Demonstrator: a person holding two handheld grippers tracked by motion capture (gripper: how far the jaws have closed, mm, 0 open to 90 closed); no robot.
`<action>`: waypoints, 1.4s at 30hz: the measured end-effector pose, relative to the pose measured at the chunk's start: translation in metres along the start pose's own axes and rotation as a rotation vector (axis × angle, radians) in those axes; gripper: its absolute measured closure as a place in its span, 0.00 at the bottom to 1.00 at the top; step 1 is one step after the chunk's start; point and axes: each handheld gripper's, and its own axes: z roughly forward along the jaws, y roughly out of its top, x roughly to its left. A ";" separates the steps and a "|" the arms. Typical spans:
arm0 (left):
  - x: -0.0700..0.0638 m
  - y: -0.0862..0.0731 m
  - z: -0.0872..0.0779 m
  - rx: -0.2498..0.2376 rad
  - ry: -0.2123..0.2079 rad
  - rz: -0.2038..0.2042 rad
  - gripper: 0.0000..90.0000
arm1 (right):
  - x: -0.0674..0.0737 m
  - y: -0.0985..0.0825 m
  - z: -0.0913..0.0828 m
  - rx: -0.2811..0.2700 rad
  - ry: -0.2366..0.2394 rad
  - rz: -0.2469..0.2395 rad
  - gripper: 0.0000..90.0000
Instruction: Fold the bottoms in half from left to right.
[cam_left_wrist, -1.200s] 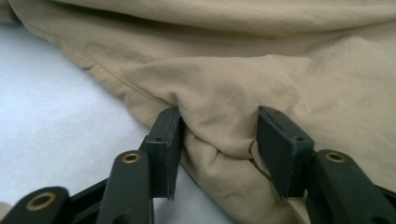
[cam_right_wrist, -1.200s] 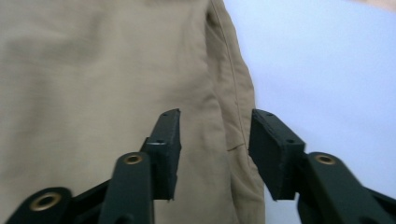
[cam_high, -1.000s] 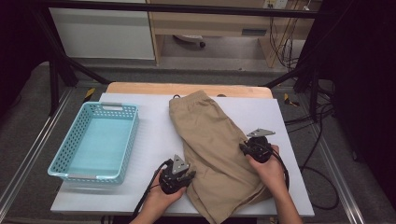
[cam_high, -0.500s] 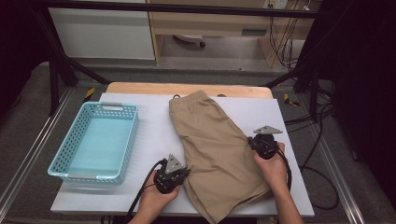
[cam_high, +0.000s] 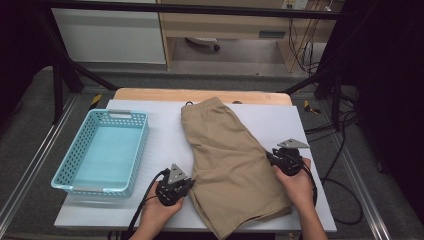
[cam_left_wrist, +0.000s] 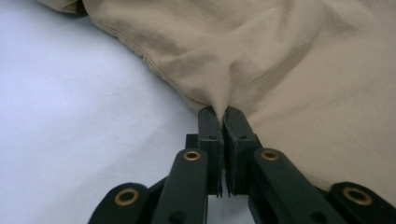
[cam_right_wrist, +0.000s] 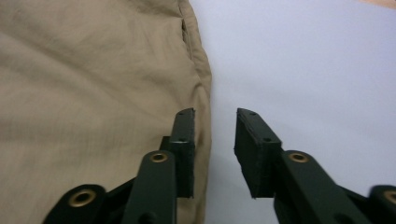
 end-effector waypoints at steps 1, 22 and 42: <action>0.002 0.000 -0.001 0.001 0.001 -0.001 0.96 | 0.000 -0.002 -0.002 0.004 0.004 0.003 0.71; 0.014 -0.012 -0.028 0.001 0.064 -0.046 0.60 | 0.048 -0.025 -0.010 0.104 0.104 -0.044 0.50; -0.005 -0.017 -0.010 0.038 0.079 -0.002 0.72 | 0.046 -0.032 -0.005 0.121 0.096 -0.036 0.34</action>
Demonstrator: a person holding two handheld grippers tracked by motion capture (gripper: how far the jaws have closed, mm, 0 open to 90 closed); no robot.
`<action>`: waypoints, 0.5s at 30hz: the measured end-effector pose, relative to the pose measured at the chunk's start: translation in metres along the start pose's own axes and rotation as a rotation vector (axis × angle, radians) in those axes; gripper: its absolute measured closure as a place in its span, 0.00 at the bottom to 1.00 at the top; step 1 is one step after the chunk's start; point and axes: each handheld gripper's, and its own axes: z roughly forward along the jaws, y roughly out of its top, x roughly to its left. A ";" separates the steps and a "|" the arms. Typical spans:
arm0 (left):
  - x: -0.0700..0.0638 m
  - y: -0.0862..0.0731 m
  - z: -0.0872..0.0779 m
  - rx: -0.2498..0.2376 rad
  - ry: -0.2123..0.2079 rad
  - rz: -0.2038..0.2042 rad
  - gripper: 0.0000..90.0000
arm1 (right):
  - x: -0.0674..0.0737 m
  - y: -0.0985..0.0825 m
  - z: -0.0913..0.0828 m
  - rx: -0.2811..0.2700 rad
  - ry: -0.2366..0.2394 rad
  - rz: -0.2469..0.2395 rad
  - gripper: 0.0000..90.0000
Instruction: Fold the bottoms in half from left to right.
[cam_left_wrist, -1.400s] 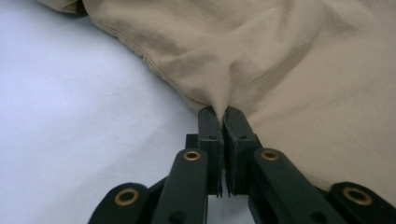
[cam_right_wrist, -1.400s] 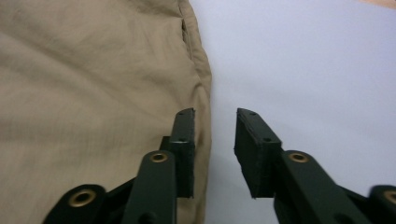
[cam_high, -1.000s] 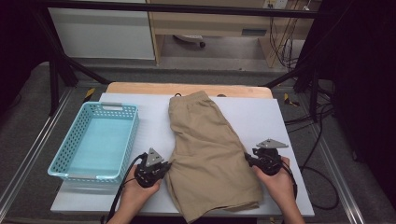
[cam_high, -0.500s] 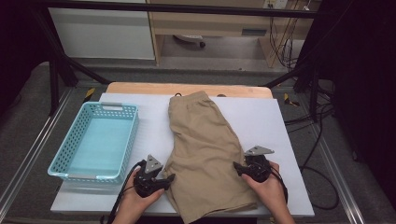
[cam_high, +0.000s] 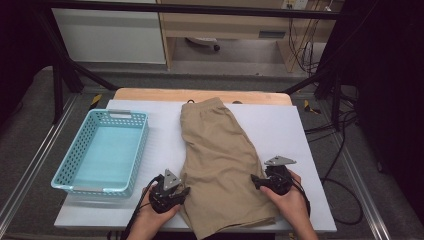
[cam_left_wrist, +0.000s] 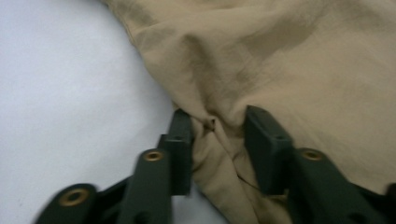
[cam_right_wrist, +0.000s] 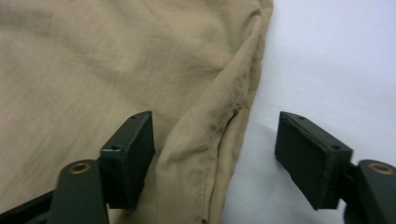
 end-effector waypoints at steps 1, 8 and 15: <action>-0.001 0.000 0.000 -0.001 0.006 0.009 0.76 | 0.000 0.000 0.000 -0.001 0.004 -0.003 0.36; 0.004 0.000 0.000 -0.008 -0.010 0.010 0.93 | 0.001 0.000 -0.002 -0.010 0.032 -0.021 0.54; 0.017 0.003 -0.004 0.000 -0.024 -0.006 0.96 | 0.003 0.000 -0.004 -0.008 0.048 -0.046 0.66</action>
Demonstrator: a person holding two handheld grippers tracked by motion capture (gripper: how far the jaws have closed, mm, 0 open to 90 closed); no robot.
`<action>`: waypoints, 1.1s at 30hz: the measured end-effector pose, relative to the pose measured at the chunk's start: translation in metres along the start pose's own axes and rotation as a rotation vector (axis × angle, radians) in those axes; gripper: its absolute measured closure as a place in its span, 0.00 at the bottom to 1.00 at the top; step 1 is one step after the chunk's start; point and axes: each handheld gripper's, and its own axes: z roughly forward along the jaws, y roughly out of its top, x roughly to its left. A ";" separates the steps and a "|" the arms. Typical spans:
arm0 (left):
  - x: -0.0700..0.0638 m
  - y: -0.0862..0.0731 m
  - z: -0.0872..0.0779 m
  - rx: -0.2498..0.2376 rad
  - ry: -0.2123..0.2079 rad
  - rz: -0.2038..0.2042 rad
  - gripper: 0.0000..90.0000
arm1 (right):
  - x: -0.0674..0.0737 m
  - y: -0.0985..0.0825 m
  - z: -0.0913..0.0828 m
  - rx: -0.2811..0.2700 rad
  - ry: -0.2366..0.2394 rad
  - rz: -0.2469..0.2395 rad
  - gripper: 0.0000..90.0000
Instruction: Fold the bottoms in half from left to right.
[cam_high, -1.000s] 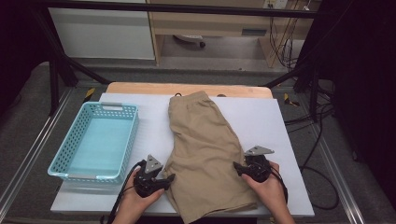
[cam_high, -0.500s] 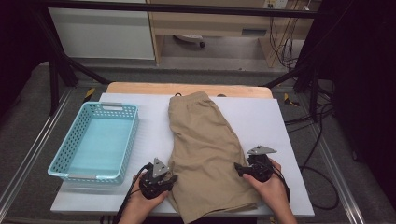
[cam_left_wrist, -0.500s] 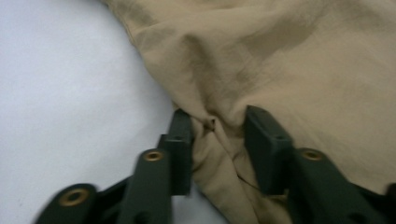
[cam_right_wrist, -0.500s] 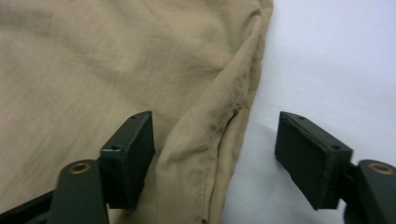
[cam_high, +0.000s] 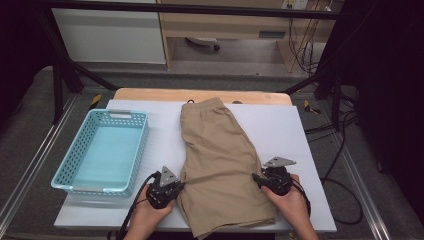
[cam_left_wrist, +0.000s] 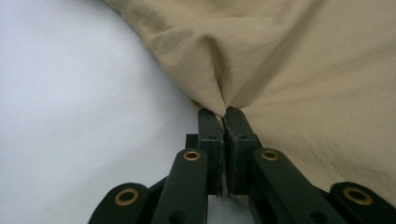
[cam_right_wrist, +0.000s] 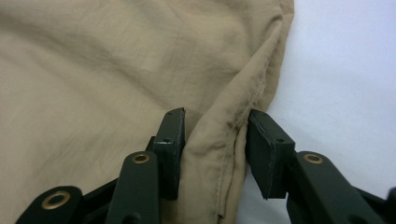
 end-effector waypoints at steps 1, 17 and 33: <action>0.002 0.000 -0.001 0.000 0.003 -0.003 0.96 | 0.001 0.000 0.000 0.000 0.007 -0.002 0.65; 0.016 -0.001 -0.001 -0.006 0.061 -0.044 0.91 | 0.006 0.002 0.004 0.004 0.019 -0.012 0.42; 0.008 0.007 -0.021 -0.017 0.022 -0.079 0.40 | 0.016 0.014 -0.010 -0.057 0.017 -0.029 0.17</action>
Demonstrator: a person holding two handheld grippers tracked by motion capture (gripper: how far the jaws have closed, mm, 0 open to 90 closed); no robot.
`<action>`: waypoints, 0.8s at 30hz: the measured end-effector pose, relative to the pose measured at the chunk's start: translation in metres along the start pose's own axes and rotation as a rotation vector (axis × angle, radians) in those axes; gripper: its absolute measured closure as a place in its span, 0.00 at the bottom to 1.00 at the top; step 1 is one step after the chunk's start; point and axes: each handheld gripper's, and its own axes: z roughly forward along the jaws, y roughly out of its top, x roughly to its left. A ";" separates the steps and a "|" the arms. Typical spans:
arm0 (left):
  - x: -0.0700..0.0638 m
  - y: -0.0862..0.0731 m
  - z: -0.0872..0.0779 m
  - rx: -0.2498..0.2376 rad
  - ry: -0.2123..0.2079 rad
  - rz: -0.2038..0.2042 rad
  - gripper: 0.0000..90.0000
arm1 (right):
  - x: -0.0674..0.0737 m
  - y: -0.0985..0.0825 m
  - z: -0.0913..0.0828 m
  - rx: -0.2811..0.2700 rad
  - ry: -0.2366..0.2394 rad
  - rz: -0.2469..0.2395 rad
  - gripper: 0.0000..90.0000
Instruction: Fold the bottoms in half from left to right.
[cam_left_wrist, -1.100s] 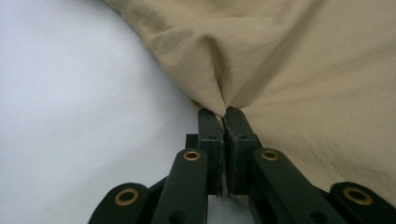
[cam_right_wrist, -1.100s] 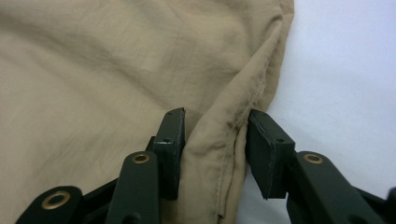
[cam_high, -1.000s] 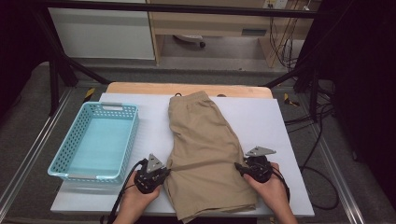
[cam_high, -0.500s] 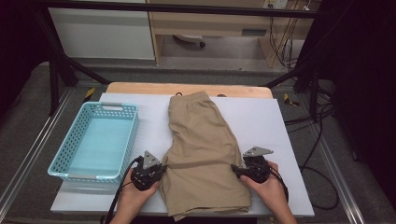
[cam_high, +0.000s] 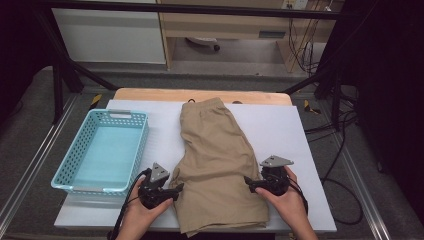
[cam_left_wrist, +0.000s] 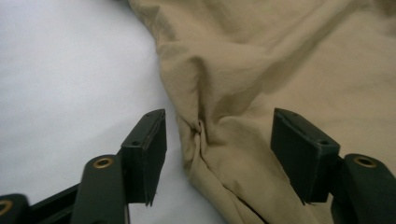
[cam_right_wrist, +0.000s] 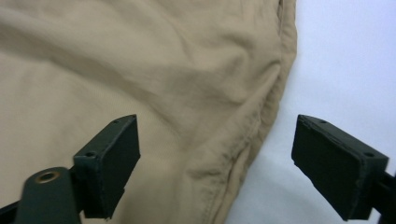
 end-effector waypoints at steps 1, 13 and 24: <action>0.000 0.000 -0.002 -0.004 -0.003 -0.004 0.39 | 0.000 0.001 -0.002 -0.008 0.003 0.011 0.17; -0.013 -0.023 0.000 0.049 0.010 0.004 0.19 | 0.009 -0.034 -0.022 0.027 0.000 0.038 0.26; -0.013 -0.025 0.010 0.064 0.035 0.005 0.20 | 0.013 -0.035 -0.012 0.069 0.017 -0.001 0.25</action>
